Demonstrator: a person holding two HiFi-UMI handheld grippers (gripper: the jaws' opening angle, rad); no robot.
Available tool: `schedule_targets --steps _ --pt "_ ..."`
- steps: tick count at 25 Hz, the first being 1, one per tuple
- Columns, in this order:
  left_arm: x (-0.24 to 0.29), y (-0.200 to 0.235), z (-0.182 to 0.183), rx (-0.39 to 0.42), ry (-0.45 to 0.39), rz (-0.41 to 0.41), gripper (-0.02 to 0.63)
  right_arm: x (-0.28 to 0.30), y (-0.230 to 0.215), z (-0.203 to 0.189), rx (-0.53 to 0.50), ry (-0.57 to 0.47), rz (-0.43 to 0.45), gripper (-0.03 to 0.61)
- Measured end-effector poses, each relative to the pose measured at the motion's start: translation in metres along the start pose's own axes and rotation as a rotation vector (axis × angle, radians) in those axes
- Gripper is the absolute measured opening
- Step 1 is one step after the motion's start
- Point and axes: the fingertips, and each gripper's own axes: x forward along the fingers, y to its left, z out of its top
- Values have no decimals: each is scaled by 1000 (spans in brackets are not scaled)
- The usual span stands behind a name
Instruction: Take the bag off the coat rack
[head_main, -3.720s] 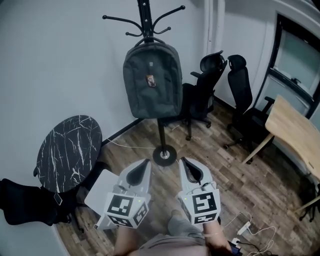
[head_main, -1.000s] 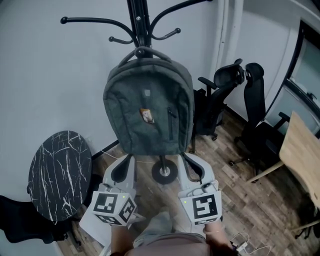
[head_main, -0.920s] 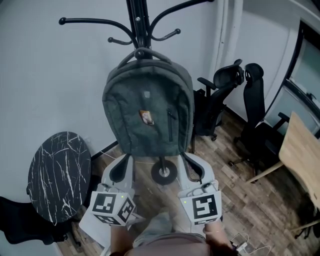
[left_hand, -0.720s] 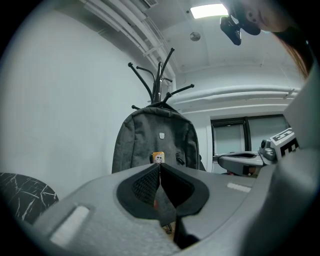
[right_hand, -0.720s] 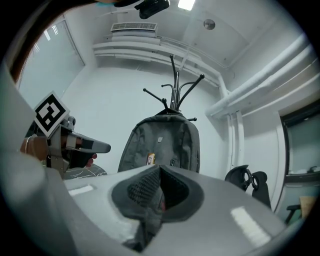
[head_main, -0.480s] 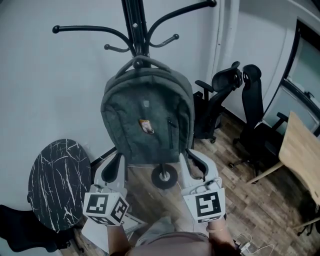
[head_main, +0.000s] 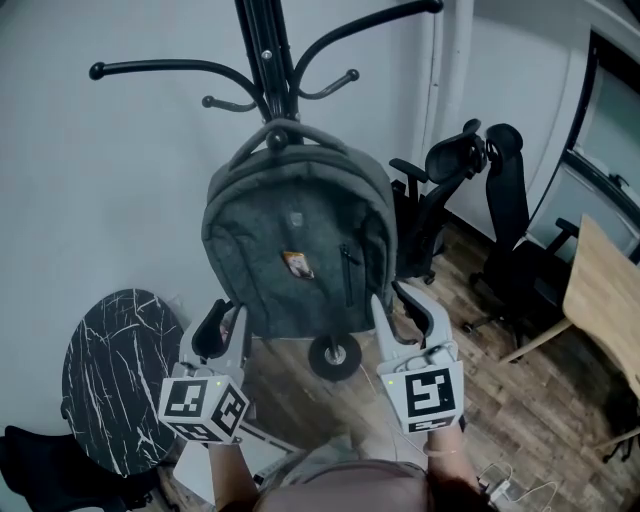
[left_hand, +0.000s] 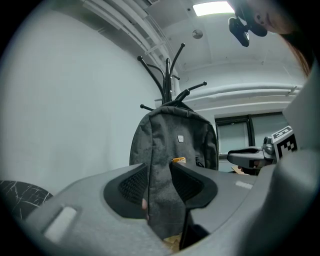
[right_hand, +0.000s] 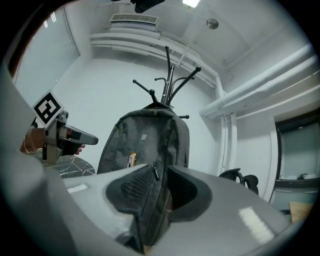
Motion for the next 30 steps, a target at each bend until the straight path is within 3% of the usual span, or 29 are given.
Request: schedule_targets --steps 14,20,30 --pt "46 35 -31 -42 99 -11 244 42 -24 -36 29 103 -51 172" --pt "66 39 -49 -13 168 -26 247 56 -31 -57 55 212 -50 208" --pt "85 44 -63 41 181 -10 227 77 -31 -74 85 209 -48 215"
